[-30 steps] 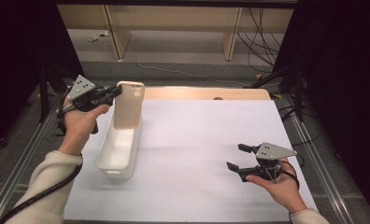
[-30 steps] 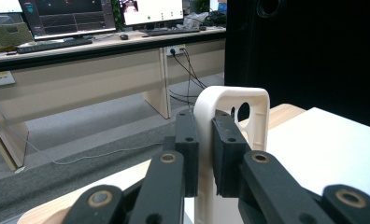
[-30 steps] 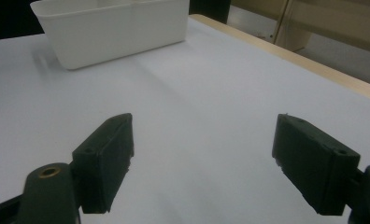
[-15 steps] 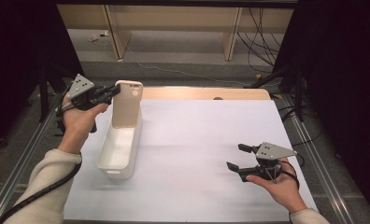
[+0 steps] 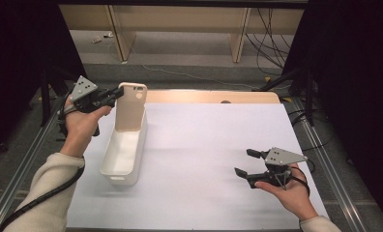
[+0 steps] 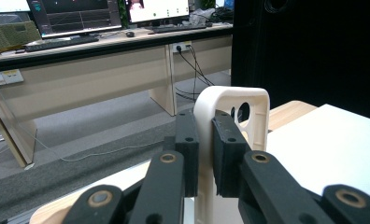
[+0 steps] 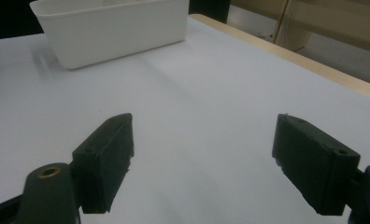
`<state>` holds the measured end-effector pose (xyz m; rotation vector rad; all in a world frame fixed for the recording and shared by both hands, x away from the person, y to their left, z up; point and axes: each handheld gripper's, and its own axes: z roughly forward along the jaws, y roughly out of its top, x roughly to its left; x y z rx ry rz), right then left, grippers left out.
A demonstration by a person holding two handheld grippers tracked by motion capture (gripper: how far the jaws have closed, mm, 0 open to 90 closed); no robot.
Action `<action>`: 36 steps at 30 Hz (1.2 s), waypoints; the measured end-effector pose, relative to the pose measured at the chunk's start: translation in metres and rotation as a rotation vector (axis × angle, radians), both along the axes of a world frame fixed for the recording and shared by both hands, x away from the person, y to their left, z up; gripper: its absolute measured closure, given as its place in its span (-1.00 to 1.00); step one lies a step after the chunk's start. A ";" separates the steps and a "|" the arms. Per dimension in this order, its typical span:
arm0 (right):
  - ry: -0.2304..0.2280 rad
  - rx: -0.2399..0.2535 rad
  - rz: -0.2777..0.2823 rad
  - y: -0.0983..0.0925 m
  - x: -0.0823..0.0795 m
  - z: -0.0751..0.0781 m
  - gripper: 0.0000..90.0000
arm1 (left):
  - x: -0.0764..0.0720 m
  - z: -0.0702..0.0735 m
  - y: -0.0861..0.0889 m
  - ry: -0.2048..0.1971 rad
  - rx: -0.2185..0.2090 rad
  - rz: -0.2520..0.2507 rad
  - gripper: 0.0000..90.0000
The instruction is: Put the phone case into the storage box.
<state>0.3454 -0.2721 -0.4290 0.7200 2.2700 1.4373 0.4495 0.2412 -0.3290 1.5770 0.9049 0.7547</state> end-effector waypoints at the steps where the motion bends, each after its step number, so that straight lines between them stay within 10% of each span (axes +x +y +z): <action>1: 0.000 -0.001 0.000 0.000 0.000 0.000 -0.51 | 0.000 0.000 0.000 0.001 -0.002 0.001 0.82; 36: -0.001 0.000 -0.003 -0.001 0.000 0.000 -0.51 | 0.012 -0.007 0.005 0.011 -0.004 0.027 0.82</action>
